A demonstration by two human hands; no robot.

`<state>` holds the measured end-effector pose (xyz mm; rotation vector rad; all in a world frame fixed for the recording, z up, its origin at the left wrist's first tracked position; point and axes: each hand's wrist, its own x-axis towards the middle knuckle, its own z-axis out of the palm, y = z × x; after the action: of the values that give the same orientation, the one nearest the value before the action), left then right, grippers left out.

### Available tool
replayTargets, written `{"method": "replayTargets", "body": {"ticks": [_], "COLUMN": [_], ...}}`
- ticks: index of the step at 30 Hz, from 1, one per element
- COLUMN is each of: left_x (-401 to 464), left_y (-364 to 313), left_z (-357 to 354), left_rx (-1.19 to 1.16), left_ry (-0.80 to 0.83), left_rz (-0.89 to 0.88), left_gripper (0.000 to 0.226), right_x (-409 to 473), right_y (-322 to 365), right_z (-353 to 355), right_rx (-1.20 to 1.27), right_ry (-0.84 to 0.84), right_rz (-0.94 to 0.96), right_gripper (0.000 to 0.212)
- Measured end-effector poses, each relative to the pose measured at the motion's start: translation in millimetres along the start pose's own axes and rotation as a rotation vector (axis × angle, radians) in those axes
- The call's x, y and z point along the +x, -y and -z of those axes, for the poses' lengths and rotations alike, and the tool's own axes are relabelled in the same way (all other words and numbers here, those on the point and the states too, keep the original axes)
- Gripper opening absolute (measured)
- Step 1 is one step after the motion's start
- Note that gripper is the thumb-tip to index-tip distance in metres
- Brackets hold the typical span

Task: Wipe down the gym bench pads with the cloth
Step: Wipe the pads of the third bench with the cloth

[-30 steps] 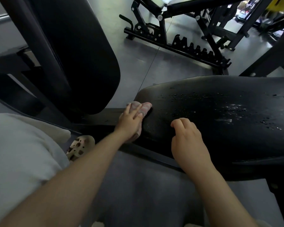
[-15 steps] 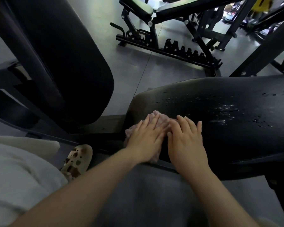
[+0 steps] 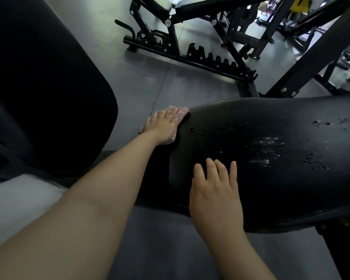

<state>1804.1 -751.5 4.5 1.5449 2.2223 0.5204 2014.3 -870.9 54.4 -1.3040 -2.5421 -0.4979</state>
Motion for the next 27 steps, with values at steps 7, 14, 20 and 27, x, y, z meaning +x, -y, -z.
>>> {"method": "replayTargets", "body": {"ticks": [7,14,20,27], "left_x": [16.4,-23.5,-83.7,-146.8], "left_y": [-3.9,1.3,11.4,4.0], "left_z": [10.9,5.7,-0.3,-30.5], "left_rx": [-0.089,-0.017,0.025,0.158], "left_ry": [0.002,0.032,0.059,-0.022], "left_rz": [0.059,-0.029,-0.062,0.076], "left_gripper": [0.055,0.052,0.053,0.061], "right_x": [0.1,0.4,-3.7,-1.8], "right_y": [1.9,0.7,-3.3,-1.1], "right_z": [-1.0,-0.8,2.6,12.0], "right_rx": [0.006,0.003,0.047,0.265], "right_ry": [-0.02,-0.032,-0.05,-0.083], "right_rz": [-0.002,0.01,0.068,0.089], "right_gripper": [0.044,0.035,0.042,0.034]}}
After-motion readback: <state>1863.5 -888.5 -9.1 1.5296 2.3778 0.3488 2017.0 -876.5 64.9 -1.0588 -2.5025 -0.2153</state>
